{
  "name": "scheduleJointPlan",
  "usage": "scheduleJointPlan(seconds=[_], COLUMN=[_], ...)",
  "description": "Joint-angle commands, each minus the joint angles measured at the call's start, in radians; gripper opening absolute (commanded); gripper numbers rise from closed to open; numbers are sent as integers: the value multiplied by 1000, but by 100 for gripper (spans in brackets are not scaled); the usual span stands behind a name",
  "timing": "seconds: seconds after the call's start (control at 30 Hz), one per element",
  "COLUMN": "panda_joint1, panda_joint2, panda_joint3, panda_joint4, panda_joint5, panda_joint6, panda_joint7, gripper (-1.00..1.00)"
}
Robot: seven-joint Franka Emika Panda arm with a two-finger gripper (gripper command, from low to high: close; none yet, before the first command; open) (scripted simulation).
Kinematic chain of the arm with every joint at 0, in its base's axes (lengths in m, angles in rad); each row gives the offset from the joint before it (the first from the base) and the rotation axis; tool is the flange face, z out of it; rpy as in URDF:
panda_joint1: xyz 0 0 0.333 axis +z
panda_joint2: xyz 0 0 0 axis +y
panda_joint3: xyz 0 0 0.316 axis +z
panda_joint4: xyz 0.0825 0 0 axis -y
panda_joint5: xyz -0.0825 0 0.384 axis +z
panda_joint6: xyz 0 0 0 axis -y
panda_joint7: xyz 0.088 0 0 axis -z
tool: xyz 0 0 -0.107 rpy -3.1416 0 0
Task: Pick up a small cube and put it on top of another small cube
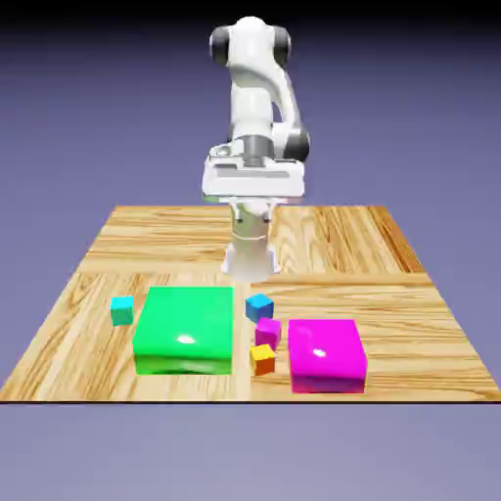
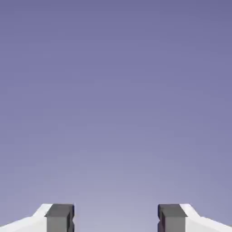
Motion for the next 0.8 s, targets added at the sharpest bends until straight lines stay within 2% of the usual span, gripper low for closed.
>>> scheduleJointPlan(seconds=[0.0,0.77], panda_joint1=[-20,-480], panda_joint2=[36,855], panda_joint3=[-7,-178], panda_joint4=[31,739], panda_joint5=[11,258], panda_joint6=[-44,-1044], panda_joint7=[2,50], gripper=[0,0])
